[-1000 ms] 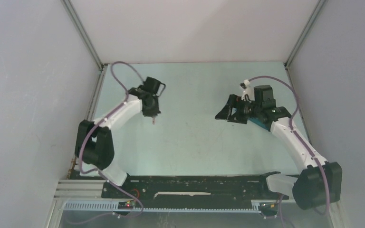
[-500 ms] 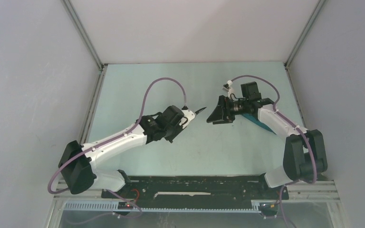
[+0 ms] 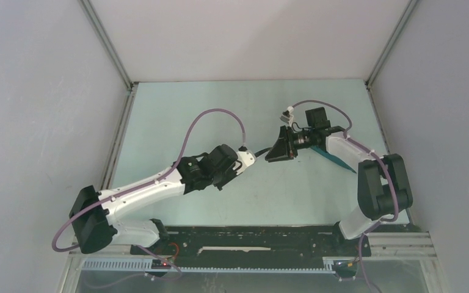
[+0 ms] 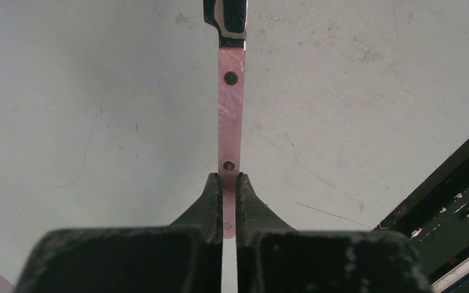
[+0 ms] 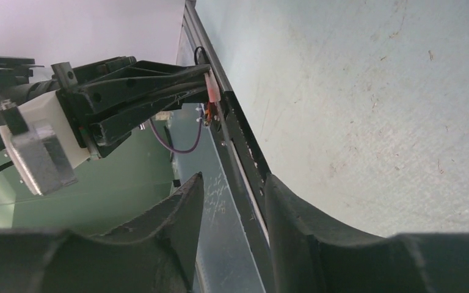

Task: Fold the napkin into a case and place the utensils inside
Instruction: Pass from the left arm to the right

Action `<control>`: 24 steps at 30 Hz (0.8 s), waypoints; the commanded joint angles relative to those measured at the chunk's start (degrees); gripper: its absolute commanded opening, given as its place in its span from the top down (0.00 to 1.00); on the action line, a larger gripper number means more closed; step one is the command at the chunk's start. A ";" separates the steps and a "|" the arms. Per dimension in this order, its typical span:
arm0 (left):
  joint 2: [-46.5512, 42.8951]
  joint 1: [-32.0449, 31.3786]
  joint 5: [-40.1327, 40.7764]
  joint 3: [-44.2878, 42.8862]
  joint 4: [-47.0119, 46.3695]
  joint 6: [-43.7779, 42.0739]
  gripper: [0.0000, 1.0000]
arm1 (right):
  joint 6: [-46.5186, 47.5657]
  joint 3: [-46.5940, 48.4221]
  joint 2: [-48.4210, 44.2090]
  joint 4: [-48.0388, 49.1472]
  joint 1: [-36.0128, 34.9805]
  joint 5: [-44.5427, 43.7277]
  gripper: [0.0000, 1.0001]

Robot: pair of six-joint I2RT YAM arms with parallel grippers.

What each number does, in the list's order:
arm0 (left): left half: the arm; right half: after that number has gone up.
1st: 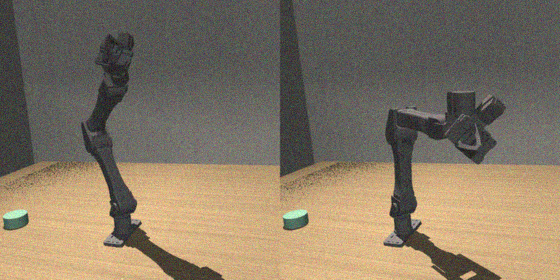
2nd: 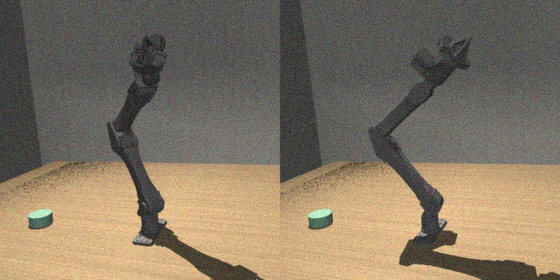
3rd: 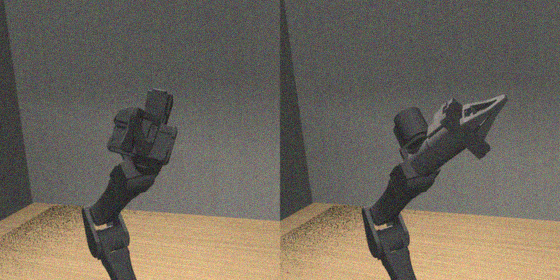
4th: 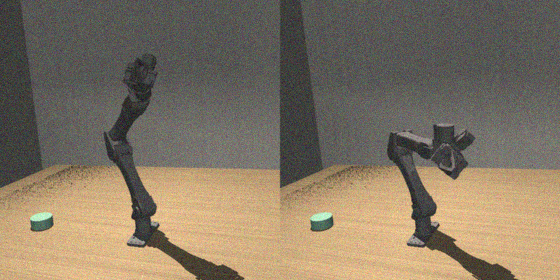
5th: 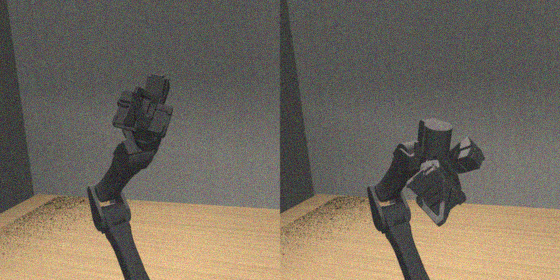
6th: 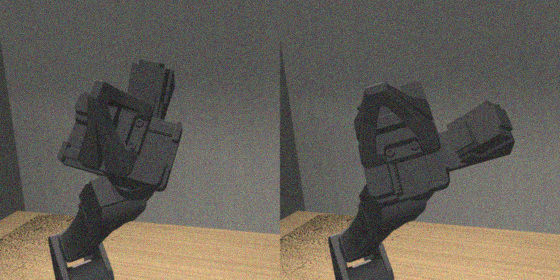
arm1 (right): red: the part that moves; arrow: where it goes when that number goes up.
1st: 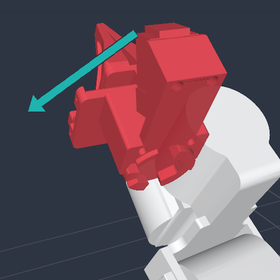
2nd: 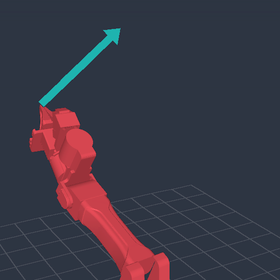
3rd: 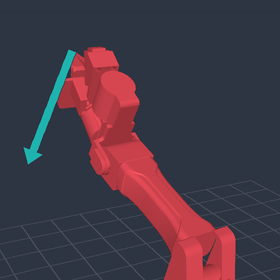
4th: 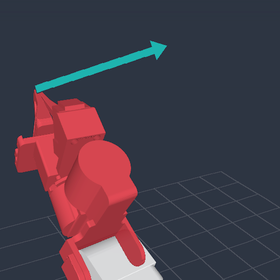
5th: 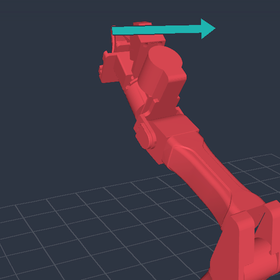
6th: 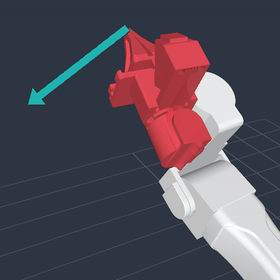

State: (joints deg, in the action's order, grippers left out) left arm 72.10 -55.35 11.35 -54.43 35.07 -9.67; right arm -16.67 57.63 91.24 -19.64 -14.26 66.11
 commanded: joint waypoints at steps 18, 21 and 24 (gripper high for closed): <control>-1.00 -2.43 -3.88 0.47 -2.02 -2.54 1.00 | -14.70 -6.48 2.05 23.81 0.52 5.64 0.62; -0.91 -2.48 -4.05 0.47 -1.86 -2.63 1.00 | -14.32 -6.44 2.20 23.42 0.05 5.77 0.70; -1.14 -2.57 -4.17 0.71 -2.08 -2.80 1.00 | -13.62 -6.47 2.33 22.47 -0.23 5.94 0.87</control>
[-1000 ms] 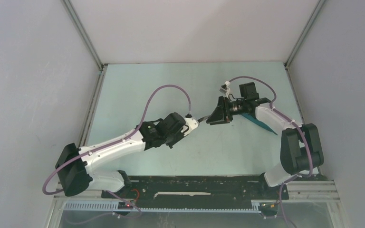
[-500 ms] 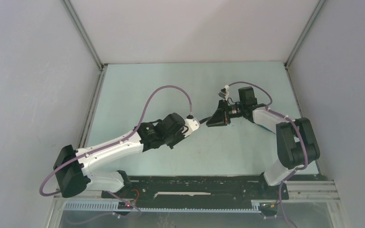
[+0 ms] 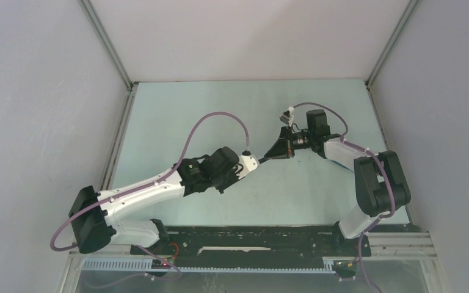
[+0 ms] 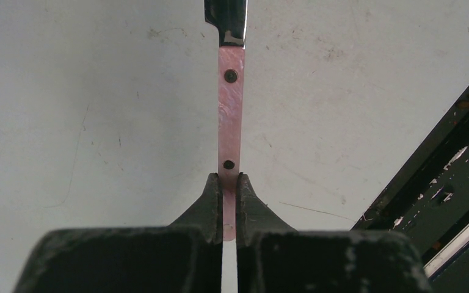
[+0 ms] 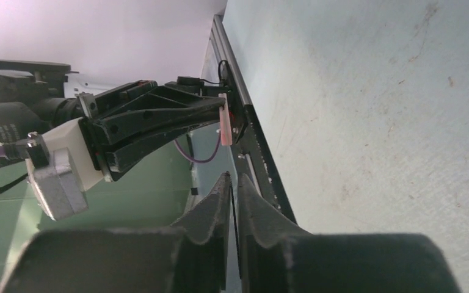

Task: Fold the napkin into a case and place the utensils inside
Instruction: Pass from the left arm to the right, then pass from the right arm to the left

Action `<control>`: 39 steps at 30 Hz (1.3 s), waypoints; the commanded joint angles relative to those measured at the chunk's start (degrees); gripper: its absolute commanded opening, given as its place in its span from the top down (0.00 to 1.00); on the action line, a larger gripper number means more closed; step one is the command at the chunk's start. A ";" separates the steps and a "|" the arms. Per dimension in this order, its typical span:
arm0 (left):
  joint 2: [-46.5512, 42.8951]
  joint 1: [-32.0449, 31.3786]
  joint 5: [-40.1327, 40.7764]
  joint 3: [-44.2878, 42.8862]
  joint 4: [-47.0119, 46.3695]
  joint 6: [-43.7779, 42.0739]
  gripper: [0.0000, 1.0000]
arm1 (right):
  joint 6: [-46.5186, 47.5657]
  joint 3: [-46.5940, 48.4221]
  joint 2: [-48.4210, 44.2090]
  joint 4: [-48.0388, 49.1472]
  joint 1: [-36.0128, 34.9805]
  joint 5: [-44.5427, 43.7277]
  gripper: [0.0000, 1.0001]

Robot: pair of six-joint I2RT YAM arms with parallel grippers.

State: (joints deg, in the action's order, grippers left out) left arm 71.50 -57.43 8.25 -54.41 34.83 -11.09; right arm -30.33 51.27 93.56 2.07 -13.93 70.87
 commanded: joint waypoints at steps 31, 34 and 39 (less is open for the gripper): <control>-16.95 11.56 -19.47 3.14 -15.94 23.23 0.44 | 6.98 -17.83 -28.96 -12.27 63.68 -3.16 1.00; -19.74 7.80 -17.12 3.44 -15.88 22.35 0.43 | 9.10 -17.89 -30.16 -14.65 68.04 -4.77 1.00; -22.96 3.95 -15.02 4.05 -16.18 22.03 0.39 | 8.64 -17.91 -30.58 -17.55 77.79 -3.72 1.00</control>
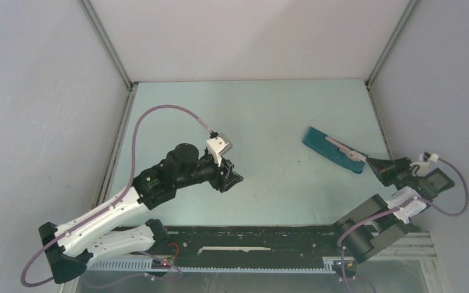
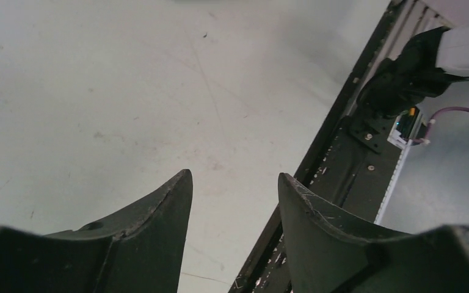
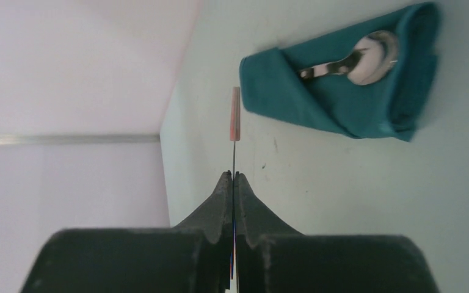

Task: Fold the napkin into a case and place the utensils inside
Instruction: Pass from the right arm to the left

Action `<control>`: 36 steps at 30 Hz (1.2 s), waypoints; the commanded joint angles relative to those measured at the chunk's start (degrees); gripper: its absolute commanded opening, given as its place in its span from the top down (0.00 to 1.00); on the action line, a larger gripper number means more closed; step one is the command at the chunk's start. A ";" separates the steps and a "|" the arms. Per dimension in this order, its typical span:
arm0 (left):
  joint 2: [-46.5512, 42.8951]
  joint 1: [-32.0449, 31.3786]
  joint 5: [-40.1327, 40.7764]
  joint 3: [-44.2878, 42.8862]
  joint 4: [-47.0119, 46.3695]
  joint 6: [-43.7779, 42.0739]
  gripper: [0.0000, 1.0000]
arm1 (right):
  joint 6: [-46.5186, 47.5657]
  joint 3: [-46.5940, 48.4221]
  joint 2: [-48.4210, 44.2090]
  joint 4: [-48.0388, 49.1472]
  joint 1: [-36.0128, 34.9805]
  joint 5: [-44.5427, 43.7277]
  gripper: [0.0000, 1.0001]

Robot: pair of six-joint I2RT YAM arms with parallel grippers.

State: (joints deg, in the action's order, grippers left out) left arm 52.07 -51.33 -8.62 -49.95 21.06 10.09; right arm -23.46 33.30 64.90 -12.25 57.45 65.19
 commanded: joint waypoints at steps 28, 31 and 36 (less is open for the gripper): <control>-7.81 -9.75 15.38 -0.58 1.13 -4.54 0.27 | 20.02 15.75 23.08 -28.29 15.93 -0.83 1.00; -7.76 -9.75 15.77 -0.58 1.25 -4.63 0.27 | 20.24 16.15 24.36 -28.83 15.82 -1.42 1.00; -7.54 -9.75 16.08 -0.66 1.43 -4.81 0.27 | 21.34 17.73 26.57 -30.41 15.04 -2.04 1.00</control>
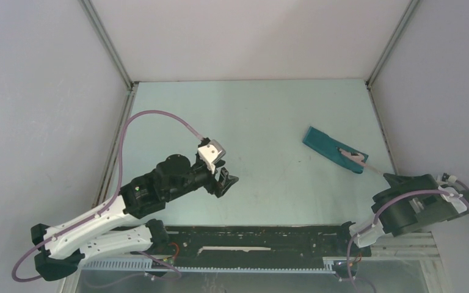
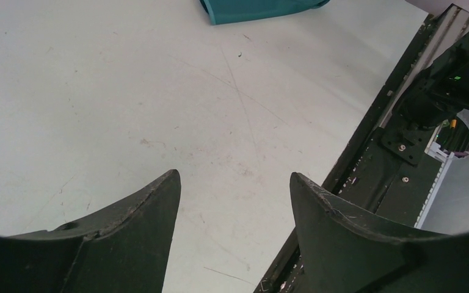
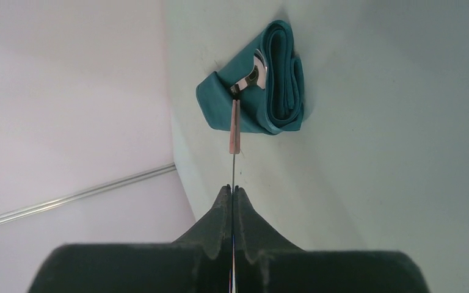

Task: Fold the napkin into a case and place the utensils inside
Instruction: Pass from the right arm to the left

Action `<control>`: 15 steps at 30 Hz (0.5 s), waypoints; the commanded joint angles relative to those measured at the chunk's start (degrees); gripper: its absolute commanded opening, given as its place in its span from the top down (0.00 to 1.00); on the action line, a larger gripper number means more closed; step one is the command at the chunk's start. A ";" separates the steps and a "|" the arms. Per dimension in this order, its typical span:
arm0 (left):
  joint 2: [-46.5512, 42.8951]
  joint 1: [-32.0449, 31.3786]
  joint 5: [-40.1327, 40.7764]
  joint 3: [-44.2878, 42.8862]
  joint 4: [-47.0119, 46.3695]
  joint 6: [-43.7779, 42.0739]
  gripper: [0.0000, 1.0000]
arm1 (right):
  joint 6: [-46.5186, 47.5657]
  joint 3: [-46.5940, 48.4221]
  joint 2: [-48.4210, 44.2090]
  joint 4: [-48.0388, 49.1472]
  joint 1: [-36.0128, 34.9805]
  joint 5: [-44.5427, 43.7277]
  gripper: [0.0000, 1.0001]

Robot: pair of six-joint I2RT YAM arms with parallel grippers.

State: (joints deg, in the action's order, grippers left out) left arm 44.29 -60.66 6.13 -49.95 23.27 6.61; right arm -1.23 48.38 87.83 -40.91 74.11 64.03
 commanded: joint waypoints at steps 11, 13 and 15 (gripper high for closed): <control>0.88 -0.42 1.82 -0.76 -0.43 -1.59 0.27 | -0.50 4.59 8.44 -2.35 -6.44 -0.87 1.00; 1.03 -0.42 1.93 -0.76 -0.41 -1.60 0.27 | -0.65 4.75 9.40 -2.25 -6.48 -0.33 1.00; 1.21 -0.42 1.95 -0.76 -0.34 -1.60 0.27 | -0.36 5.41 10.36 -2.66 -6.53 -0.73 1.00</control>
State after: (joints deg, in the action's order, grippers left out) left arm 45.30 -60.71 7.18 -49.95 23.38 6.39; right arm -0.80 50.28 93.73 -44.16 69.69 62.98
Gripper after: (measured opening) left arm 0.732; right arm 0.009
